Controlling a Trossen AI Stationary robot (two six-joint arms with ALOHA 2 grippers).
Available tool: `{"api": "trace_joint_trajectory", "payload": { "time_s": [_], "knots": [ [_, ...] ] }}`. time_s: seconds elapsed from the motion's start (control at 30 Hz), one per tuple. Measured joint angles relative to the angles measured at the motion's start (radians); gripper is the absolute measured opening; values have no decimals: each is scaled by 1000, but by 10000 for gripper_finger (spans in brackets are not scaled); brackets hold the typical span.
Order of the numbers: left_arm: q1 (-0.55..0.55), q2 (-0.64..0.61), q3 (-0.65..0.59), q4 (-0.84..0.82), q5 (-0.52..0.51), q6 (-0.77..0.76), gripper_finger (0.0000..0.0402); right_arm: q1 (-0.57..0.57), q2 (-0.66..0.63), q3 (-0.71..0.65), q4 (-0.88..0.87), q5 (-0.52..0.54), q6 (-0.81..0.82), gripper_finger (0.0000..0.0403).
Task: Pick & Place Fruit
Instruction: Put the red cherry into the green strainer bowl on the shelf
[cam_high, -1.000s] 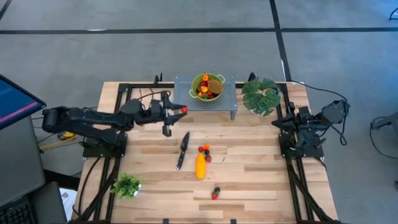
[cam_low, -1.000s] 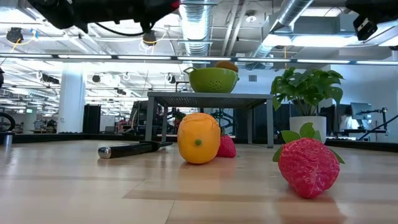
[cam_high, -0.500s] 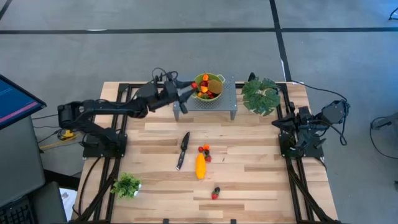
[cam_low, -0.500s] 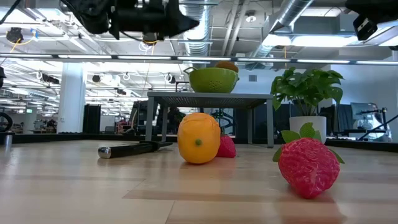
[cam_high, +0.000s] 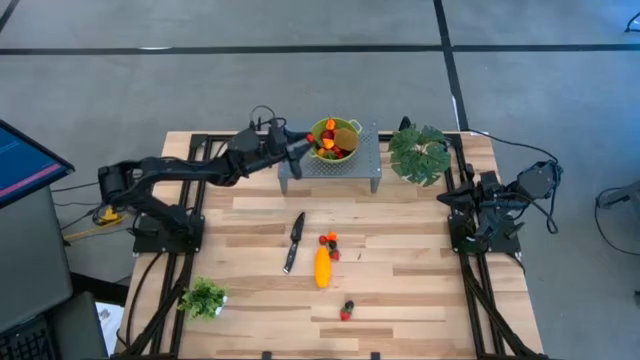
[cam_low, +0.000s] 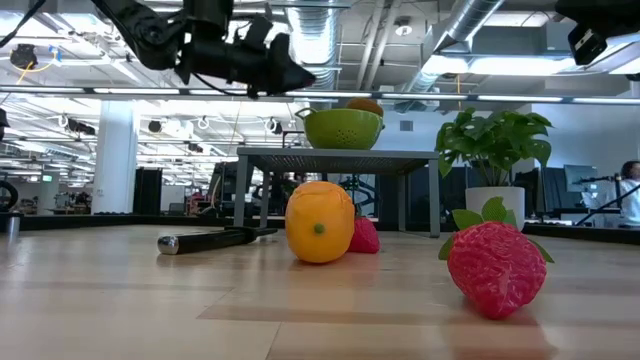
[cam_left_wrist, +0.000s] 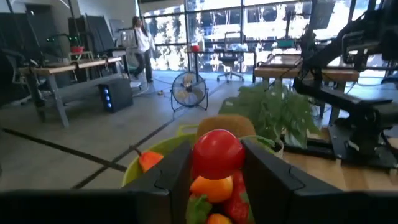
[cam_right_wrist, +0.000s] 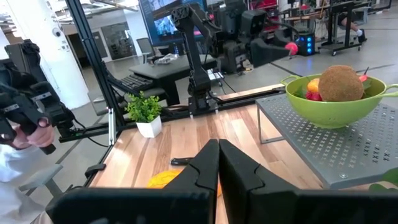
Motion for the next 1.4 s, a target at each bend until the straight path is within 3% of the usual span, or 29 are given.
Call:
{"api": "trace_joint_trajectory", "payload": {
  "time_s": [0.63, 1.07, 1.23, 1.4],
  "knots": [
    [0, 68, 1, 42, 9, 3, 128, 0, 0, 0, 0, 0, 0, 6],
    [-9, 63, 1, 41, 32, 0, 210, 0, 0, 0, 0, 0, 0, 6],
    [-76, 16, 2, 7, 109, 2, 216, 0, 0, 0, 0, 0, 0, 6],
    [-208, -33, 2, -40, 115, 70, 209, 0, 0, 0, 0, 0, 0, 6]
  ]
}}
